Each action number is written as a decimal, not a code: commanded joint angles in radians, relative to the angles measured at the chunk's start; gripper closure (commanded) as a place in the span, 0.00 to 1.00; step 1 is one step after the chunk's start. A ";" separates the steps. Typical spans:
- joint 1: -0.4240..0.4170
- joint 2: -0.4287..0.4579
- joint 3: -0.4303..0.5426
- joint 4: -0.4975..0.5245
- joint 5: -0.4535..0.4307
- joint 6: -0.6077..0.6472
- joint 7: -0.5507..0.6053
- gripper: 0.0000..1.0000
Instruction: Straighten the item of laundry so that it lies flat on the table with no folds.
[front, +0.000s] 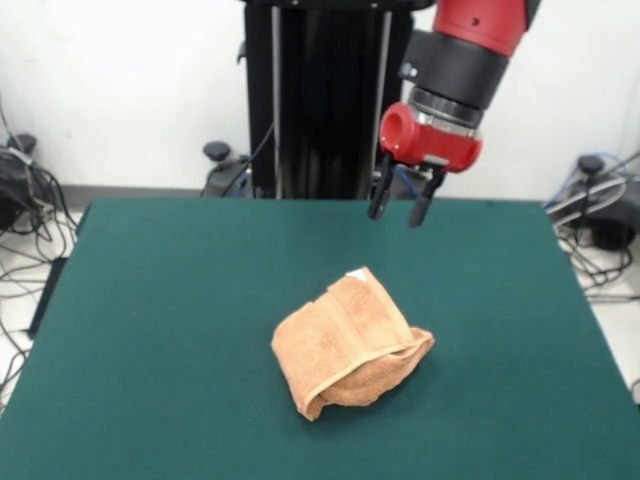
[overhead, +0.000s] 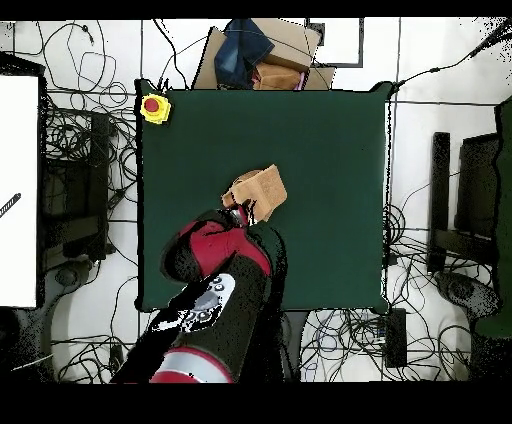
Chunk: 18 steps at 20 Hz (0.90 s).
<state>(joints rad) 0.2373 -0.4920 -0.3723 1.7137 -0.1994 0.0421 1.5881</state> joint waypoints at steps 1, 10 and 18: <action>0.112 0.099 -0.134 0.019 0.180 -0.138 0.319 0.00; 0.162 0.247 -0.150 -0.007 0.286 -0.224 0.250 0.00; 0.194 0.322 -0.155 0.002 0.362 -0.326 0.238 0.00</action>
<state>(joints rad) 0.4183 -0.2635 -0.5626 1.7128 0.0790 -0.1986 1.5912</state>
